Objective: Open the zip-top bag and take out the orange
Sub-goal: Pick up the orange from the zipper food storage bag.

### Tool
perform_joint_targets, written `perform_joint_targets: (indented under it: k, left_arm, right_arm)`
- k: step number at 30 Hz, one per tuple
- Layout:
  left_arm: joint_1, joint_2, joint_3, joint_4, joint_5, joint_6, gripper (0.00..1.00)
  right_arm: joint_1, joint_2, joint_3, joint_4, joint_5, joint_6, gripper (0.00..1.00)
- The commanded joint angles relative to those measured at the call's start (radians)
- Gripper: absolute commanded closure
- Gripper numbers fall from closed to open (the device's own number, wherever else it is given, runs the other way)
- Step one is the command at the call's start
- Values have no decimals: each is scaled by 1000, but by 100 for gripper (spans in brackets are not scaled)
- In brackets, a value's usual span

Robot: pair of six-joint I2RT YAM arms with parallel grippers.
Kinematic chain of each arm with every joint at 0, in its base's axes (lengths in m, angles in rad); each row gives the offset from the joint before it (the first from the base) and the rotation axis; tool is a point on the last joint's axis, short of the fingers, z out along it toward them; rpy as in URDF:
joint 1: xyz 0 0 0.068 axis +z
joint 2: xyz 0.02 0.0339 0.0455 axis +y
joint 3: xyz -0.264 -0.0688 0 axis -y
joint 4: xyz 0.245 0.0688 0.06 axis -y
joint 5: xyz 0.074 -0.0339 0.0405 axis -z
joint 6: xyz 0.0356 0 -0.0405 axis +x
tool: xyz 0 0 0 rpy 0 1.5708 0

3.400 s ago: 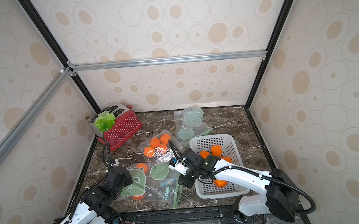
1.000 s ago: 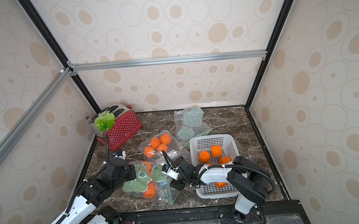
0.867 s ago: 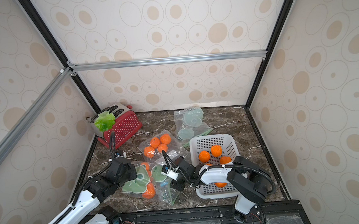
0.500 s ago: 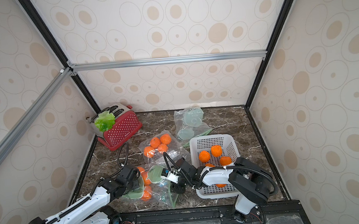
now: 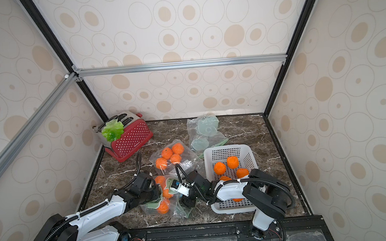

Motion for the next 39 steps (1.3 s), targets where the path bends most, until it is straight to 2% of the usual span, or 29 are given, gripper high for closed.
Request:
perform_joint_targets:
  k: [1,4,9,21,27,31,34,37,39]
  left_arm:
    - [-1,9,10,-33,54,37,100]
    - [-1,14,21,-45,58,56,100]
    - [-1,44,29,-30,74,73,100]
    - [-1,98,44,2,124,88,100]
    - [-1,96,47,11,140,93,100]
    - [-1,95,46,14,132,85,100]
    - [-1,80,43,0,108,76,100]
    - [-1,43,47,-46,54,65,100]
    - [-1,9,58,-103,-21,56,100]
  right_arm:
    - [5,8,-13,101,138,30,32]
    - [7,12,-13,150,160,42,31]
    - [9,55,49,125,9,21,31]
    - [9,129,141,172,-9,9,21]
    - [10,209,186,191,-16,36,21]
    - [9,223,184,222,-34,50,27]
    - [8,202,167,224,-30,25,36]
    - [9,141,143,187,-25,-2,47]
    - [8,82,126,138,-4,-4,49]
